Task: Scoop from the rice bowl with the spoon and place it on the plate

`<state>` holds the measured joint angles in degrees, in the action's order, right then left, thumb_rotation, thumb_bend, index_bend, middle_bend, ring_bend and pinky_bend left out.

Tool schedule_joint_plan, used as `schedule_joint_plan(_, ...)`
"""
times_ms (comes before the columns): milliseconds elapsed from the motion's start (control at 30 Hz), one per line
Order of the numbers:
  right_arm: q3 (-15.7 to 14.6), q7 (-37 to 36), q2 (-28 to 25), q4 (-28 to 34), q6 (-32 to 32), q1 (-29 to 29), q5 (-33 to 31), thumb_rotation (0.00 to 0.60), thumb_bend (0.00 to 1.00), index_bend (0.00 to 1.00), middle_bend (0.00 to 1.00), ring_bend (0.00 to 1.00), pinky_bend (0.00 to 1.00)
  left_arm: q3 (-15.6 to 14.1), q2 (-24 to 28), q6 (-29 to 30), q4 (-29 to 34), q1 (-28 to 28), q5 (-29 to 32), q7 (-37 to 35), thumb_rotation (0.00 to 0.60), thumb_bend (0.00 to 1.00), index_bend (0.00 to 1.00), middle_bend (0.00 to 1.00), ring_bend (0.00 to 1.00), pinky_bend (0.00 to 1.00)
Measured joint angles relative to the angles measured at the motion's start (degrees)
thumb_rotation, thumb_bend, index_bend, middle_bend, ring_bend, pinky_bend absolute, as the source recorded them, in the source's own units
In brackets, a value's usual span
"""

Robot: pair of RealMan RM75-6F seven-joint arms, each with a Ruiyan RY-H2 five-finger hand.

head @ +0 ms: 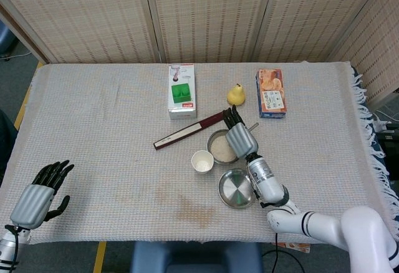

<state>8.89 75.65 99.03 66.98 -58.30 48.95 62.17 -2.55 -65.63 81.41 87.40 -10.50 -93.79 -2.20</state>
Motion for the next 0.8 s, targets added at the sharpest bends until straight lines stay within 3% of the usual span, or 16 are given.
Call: schedule_joint_plan(800, -0.77, -2.02, 3.61, -0.47, 1.58, 2.64, -2.81, 0.6, 0.47, 0.66, 0.03, 0.0, 0.0, 0.34, 0.13, -0.71, -0.07, -0.18, 1.01, -0.5, 0.6, 0.46, 0.0, 0.0, 0.0, 0.09)
